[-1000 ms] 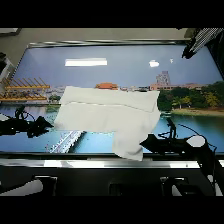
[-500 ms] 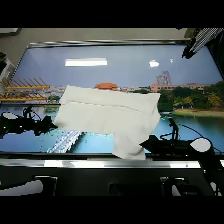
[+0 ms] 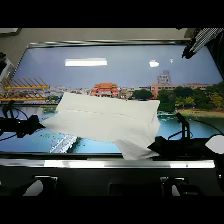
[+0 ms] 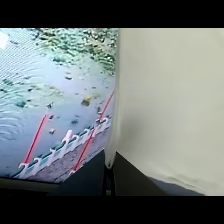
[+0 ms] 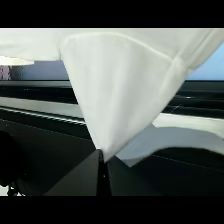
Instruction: Fold the clothes and pants, and hang the long-sleeved shirts on hangers.
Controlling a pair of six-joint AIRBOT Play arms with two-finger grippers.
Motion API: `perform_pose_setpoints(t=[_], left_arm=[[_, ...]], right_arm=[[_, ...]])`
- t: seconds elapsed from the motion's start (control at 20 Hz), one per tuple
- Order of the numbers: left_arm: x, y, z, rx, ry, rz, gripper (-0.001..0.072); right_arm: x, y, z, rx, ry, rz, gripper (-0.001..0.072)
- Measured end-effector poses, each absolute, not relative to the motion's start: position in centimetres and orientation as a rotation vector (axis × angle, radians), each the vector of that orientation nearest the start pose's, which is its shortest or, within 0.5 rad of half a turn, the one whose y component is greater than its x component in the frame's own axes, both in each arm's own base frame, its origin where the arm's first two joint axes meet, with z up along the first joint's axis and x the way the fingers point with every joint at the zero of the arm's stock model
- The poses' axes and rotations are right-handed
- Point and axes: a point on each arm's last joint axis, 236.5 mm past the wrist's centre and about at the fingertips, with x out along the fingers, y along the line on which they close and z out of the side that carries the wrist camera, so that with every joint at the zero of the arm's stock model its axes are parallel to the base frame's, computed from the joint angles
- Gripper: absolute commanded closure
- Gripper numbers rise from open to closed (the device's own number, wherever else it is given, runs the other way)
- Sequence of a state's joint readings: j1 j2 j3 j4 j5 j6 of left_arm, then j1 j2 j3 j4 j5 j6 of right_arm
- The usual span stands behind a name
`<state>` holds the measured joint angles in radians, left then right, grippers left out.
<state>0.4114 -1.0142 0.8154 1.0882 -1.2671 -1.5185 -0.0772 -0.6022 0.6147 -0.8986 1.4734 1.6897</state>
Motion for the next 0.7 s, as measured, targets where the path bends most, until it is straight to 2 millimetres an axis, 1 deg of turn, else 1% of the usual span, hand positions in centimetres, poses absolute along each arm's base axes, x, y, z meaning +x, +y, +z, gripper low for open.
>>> perform_pose_setpoints(t=[0.05,0.1,0.2,0.25,0.35,0.4,0.6,0.7], left_arm=[[28.6,1.1,0.9,-0.672,1.279,0.032,0.0696],[28.7,1.1,1.8,-0.661,1.25,0.037,0.0697],[29.8,0.9,2.8,-0.625,1.196,0.034,0.0696],[30.6,0.7,3.1,-0.609,1.17,0.029,0.0696],[32.9,0.5,3.2,-0.587,1.131,0.021,0.0696],[34.4,0.5,3.1,-0.58,1.112,0.02,0.0696],[40.3,0.6,2.1,-0.558,1.08,0.013,0.0696],[43.1,0.4,1.6,-0.541,1.074,-0.002,0.0696]], right_arm=[[18.2,13.1,5.1,0.685,1.387,0.346,0.0683],[19.0,12.9,5.3,0.685,1.358,0.332,0.0683],[21.3,12.5,5.4,0.701,1.301,0.303,0.0683],[22.6,12.2,5.1,0.706,1.277,0.292,0.0683],[25.5,11.9,4.4,0.722,1.235,0.278,0.0682],[27.0,11.7,3.9,0.727,1.219,0.268,0.0682],[33.2,10.5,2.6,0.737,1.167,0.223,0.0682],[35.8,10.0,2.3,0.735,1.15,0.211,0.0682]])
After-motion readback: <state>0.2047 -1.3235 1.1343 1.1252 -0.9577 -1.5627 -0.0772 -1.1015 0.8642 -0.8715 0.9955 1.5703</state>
